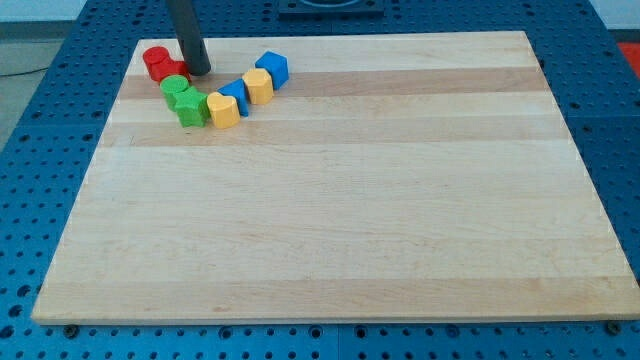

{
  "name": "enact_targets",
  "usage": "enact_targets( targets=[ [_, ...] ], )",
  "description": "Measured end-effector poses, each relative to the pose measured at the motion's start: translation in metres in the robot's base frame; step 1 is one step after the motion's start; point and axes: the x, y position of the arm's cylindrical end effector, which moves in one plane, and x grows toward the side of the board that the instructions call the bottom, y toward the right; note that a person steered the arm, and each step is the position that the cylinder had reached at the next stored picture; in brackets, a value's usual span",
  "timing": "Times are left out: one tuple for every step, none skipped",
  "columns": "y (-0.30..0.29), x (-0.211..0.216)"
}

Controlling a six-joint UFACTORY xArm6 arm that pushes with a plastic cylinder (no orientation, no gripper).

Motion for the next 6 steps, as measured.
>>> enact_targets(
  targets=[
    [0.0,0.0],
    [0.009,0.0],
    [0.041,-0.002],
    [0.062,-0.014],
    [0.075,-0.03],
    [0.095,-0.047]
  ],
)
